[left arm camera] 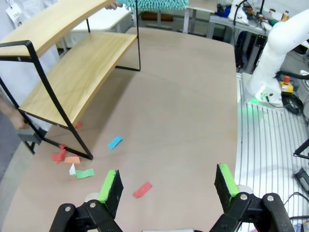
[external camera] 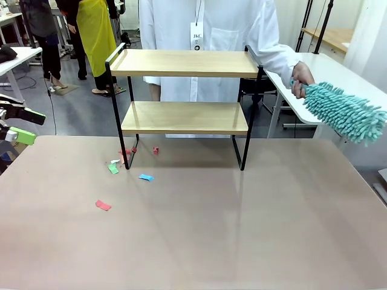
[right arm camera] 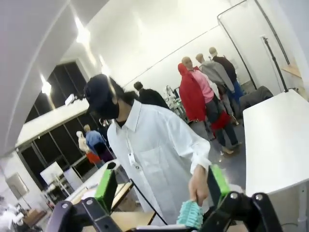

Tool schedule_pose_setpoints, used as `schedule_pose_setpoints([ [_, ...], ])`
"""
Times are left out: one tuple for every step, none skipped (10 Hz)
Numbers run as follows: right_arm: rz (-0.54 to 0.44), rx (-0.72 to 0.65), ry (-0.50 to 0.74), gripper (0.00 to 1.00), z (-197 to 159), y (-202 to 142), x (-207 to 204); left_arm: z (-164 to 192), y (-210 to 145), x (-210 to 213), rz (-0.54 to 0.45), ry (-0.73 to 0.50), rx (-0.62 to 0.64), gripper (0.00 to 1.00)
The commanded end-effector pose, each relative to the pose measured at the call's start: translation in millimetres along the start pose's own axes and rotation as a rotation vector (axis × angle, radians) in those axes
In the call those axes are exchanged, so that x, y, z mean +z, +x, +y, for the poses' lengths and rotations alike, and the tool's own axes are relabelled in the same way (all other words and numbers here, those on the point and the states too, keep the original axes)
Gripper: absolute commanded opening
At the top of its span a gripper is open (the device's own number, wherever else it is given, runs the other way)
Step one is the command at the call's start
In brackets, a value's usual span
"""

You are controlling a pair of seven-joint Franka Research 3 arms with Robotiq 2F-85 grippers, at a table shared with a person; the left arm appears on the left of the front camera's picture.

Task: Clean the shelf.
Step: Hand the Duster back to the human.

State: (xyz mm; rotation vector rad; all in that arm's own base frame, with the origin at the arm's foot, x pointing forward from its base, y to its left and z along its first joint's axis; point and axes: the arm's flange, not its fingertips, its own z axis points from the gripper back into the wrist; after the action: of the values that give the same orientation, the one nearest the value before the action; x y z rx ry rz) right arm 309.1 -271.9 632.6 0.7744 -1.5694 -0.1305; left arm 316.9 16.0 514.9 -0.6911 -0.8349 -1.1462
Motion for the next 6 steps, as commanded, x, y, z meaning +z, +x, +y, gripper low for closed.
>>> schedule_pose_setpoints([
  [0.033, 0.041, 0.007, 1.0, 11.7, -5.1, -3.5, 1.2, 1.0, -1.4, -0.03, -0.003, -0.022, 1.0],
  [0.033, 0.041, 0.007, 1.0, 11.7, -5.1, -3.5, 1.2, 1.0, -1.4, -0.03, -0.003, -0.022, 1.0],
  [0.033, 0.041, 0.007, 1.0, 11.7, -5.1, -3.5, 1.2, 1.0, -1.4, -0.03, -0.003, -0.022, 1.0],
  [0.033, 0.041, 0.007, 1.0, 11.7, -5.1, -3.5, 1.2, 1.0, -1.4, -0.03, -0.003, -0.022, 1.0],
  [0.033, 0.041, 0.007, 1.0, 11.7, -5.1, -3.5, 1.2, 1.0, -1.4, -0.03, -0.003, -0.022, 1.0],
  [0.033, 0.041, 0.007, 1.0, 11.7, -5.1, -3.5, 1.2, 1.0, -1.4, -0.03, -0.003, -0.022, 1.0],
])
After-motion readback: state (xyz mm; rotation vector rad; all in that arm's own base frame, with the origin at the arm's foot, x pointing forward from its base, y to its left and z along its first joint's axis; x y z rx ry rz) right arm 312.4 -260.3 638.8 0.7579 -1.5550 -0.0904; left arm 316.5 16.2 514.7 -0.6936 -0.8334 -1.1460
